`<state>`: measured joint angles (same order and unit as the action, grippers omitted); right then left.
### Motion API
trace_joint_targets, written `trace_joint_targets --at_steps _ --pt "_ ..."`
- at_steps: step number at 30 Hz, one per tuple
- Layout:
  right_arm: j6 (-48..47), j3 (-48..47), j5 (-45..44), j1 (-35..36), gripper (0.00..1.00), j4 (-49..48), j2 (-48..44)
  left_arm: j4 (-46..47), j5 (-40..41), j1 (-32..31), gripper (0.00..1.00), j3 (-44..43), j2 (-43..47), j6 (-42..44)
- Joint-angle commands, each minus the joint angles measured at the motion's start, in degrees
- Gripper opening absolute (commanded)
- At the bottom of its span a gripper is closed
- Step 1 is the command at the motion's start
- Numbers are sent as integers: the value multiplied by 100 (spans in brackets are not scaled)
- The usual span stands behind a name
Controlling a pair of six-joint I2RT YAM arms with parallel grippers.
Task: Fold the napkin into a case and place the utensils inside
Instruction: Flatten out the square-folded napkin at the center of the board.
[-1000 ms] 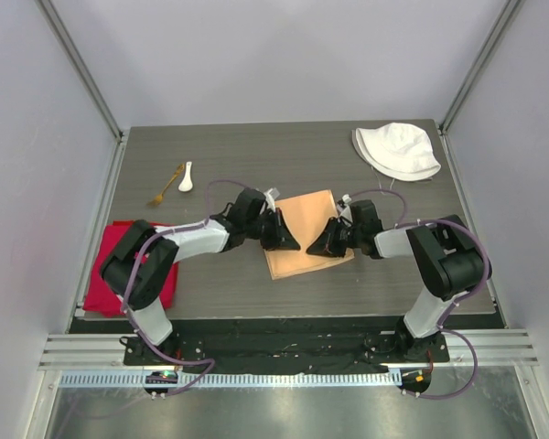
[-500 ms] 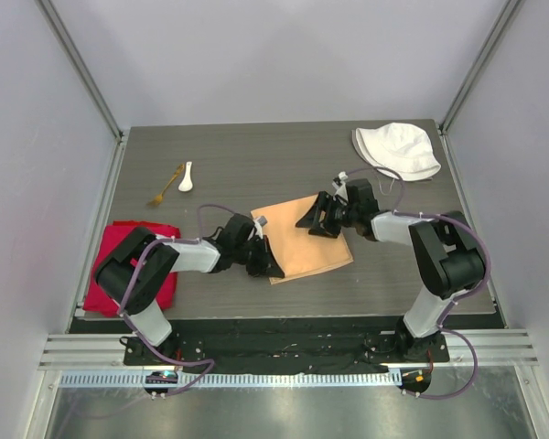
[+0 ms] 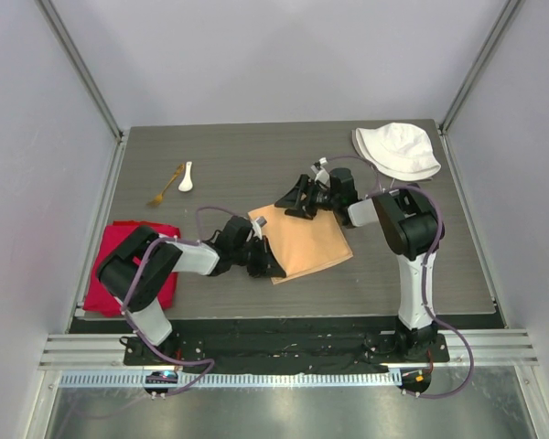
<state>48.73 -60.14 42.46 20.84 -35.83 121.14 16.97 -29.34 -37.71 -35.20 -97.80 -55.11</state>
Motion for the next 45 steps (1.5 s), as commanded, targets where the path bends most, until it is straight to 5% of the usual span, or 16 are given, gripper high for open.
trace_joint_targets --at_steps 1,11,22,25,29,33,38,45 --pt "-109 -235 263 -317 79 -311 401 -660 658 53 0 338 -450 141" --pt "-224 -270 254 -1143 80 -275 911 -423 614 124 0 637 -662 45" --pt "-57 -1894 342 -1530 79 102 1781 -493 667 142 0 620 -512 106" --pt "-309 -2274 360 -1557 80 628 1422 -641 640 150 0 454 -424 194" --pt "-1092 -2608 -157 -1574 81 2733 474 -906 631 150 0 190 -170 308" --pt "-1454 -1996 -747 -1583 82 3539 -563 -1441 579 159 0 -293 234 475" --pt "-1305 -380 -888 -1267 82 3259 -1821 -1951 403 299 4 -1067 726 519" --pt "-330 1170 -344 -556 80 1300 -2209 -1270 52 1027 4 -1718 508 124"
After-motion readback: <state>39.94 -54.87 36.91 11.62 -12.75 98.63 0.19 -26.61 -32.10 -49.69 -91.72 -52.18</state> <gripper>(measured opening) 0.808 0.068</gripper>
